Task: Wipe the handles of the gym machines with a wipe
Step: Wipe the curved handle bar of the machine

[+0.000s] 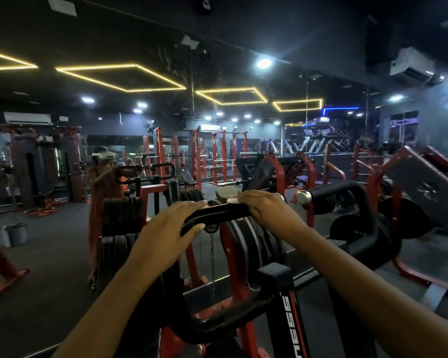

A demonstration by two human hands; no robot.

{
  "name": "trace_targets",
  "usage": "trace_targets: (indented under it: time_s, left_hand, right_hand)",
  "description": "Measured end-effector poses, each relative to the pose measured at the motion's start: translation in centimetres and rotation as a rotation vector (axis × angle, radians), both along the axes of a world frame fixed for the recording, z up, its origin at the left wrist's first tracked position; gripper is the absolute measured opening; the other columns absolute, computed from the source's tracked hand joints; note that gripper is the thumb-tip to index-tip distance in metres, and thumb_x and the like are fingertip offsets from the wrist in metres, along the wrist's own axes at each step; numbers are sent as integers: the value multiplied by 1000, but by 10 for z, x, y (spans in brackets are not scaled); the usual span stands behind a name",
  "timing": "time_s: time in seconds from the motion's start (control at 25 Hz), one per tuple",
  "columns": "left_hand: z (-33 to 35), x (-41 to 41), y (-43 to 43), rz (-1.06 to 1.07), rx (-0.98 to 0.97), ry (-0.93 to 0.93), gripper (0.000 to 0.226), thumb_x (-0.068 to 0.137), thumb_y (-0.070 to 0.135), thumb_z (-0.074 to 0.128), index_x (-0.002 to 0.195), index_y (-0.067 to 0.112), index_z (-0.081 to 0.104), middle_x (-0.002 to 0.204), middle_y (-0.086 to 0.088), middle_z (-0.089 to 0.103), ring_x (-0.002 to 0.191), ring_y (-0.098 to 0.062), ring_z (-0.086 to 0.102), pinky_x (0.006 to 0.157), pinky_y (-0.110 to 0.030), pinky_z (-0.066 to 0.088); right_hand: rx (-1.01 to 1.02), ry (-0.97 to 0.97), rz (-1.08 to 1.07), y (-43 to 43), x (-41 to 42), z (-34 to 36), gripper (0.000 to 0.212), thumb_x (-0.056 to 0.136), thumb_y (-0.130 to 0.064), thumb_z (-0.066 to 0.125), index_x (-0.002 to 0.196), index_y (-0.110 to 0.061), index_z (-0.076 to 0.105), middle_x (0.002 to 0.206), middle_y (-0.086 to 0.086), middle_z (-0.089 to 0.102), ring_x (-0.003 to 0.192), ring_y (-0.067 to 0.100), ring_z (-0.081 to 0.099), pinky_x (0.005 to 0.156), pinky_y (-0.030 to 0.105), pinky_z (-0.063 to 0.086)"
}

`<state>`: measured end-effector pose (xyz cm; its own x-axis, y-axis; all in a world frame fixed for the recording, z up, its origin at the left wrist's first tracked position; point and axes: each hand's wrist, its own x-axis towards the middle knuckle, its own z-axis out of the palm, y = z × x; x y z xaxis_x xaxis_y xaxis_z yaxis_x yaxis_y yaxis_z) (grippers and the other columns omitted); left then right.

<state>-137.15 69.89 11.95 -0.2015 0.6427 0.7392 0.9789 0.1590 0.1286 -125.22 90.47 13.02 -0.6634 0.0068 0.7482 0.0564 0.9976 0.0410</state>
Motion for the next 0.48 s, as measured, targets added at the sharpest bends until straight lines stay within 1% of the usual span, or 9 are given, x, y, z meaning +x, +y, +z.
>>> trace_targets:
  time_s: [0.08,0.12,0.16,0.24,0.32,0.4,0.48]
  left_hand:
    - [11,11,21,40,-50,106,48,93,37,49,139,31,37,136,9,48,121,-8,45,101,-24,35]
    - [15,15,36,38,-69,152,48,93,40,47,139,31,36,137,9,47,124,-9,44,103,-27,34]
    - [18,17,51,35,-95,191,49,93,42,46,139,30,36,138,8,47,124,-10,44,105,-29,33]
    - [22,18,81,44,-158,258,50,93,46,43,140,30,35,137,6,48,123,-13,46,103,-31,36]
    - [23,18,105,56,-224,292,51,93,49,41,140,32,32,134,5,50,118,-15,49,97,-33,44]
    - [23,19,119,64,-270,328,50,94,49,37,141,36,26,130,6,51,112,-16,53,86,-34,50]
    - [20,19,124,73,-278,364,50,96,48,35,143,39,20,127,8,52,107,-14,57,78,-31,52]
  right_hand:
    - [-14,31,-38,19,12,-3,28,86,-2,51,111,-3,64,111,14,66,103,26,63,95,31,44]
    - [-5,42,-55,28,17,-5,27,85,-2,53,110,-3,64,109,14,67,101,27,64,93,32,46]
    - [17,58,-69,36,21,-6,28,83,-2,56,109,-3,65,108,13,67,100,27,64,92,31,46]
    - [4,84,-99,53,25,-9,30,81,-3,58,111,-5,65,111,12,67,103,24,63,95,30,45]
    - [-86,139,-99,69,25,-12,33,83,-1,58,114,-10,65,114,9,66,105,21,63,96,31,47]
    - [-266,234,-76,76,24,-20,34,87,-1,54,115,-15,65,105,1,69,96,13,65,89,21,48]
    - [-494,324,-73,74,21,-33,33,90,-1,50,118,-14,63,87,-12,65,75,-5,61,71,7,45]
